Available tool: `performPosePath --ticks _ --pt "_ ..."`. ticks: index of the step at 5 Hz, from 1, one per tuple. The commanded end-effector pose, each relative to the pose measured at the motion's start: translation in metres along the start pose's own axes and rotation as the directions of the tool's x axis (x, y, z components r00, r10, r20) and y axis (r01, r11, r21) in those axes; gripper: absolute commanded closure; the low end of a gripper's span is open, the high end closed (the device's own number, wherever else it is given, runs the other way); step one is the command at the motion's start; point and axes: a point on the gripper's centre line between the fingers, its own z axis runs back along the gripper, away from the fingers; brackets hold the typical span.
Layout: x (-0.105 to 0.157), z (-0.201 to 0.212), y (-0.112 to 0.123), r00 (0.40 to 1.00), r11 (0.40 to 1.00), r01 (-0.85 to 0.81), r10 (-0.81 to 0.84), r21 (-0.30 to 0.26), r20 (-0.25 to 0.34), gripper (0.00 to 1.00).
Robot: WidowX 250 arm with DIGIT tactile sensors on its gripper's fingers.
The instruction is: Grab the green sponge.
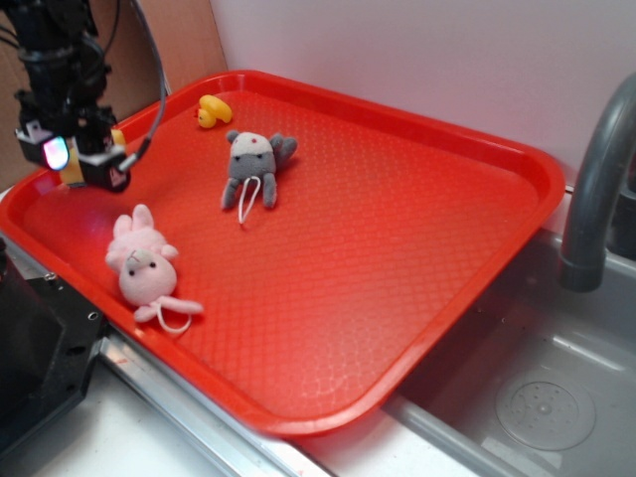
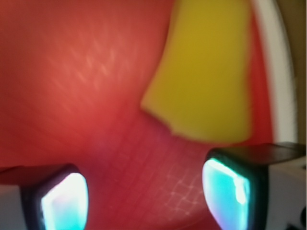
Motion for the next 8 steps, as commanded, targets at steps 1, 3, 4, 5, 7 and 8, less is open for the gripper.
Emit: performPosePath --ticks 1,3,4,5,7,8 --pt "0.021 0.013 0.021 0.997 0.999 -0.05 0.049 0.016 0.061 0.0" --pt "0.049 -0.022 0.018 0.999 1.0 -0.015 0.014 0.021 0.036 0.0" --pt "0.048 -0.032 0.008 0.998 0.998 -0.053 0.053 -0.026 -0.017 1.0" --pt "0.043 -0.025 -0.001 0.988 0.991 -0.128 0.124 -0.041 -0.088 1.0" --pt "0.026 0.02 -0.025 0.995 0.994 -0.096 0.094 -0.043 -0.035 1.0" --pt "0.004 0.06 -0.039 0.999 0.998 -0.017 0.019 -0.053 0.036 1.0"
